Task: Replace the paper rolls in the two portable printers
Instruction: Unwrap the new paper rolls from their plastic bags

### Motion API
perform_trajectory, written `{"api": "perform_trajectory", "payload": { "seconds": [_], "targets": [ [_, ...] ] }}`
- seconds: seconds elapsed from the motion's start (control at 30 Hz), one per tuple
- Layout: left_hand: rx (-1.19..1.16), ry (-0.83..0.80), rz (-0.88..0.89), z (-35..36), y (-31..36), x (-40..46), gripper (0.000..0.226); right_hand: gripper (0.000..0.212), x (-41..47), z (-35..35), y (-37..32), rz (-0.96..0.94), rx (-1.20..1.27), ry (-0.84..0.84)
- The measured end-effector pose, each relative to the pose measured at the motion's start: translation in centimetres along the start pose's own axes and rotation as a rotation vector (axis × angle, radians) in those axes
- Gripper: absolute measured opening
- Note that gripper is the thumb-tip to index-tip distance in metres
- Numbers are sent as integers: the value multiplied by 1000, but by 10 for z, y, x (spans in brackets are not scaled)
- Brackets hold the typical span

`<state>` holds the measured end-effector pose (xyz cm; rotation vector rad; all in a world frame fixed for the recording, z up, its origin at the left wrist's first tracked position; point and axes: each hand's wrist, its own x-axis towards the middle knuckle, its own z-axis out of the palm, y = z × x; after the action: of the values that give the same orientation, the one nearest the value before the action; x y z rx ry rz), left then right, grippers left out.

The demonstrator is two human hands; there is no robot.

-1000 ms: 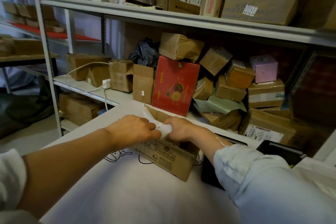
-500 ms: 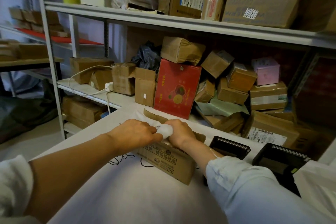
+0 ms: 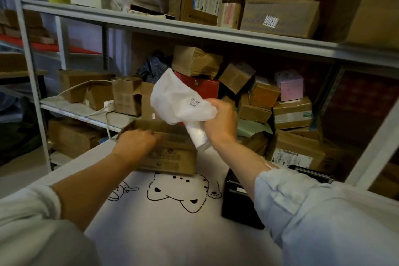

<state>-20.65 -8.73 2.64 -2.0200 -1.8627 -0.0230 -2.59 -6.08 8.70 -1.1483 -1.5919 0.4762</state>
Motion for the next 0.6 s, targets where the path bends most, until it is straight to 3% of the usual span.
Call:
{"api": "perform_trajectory", "payload": {
  "seconds": [0.13,0.23,0.3,0.33,0.4,0.47,0.6],
  "targets": [
    [-265,-28,-262,19,11,7,36,20,-6,-16,5,42,-11,-46],
    [-422,48,-362,20,16,17,20,21,-18,-20,15,95,-15,-113],
    [-446,13,-377,15,18,22,16,22,-28,-19,27,152,-84,-146],
    [-420,-19,-346,15,18,22,23,22,-34,-17,36,181,-115,-152],
    [-278,-71,-259,17,12,19,57,22,-46,-13,51,224,-130,-170],
    [-153,-11,-216,16,1,7,86,18,-57,-8,62,257,-146,-212],
    [-244,305,-156,10,-6,-26,77,19,-77,7,66,308,-141,-329]
  ]
}}
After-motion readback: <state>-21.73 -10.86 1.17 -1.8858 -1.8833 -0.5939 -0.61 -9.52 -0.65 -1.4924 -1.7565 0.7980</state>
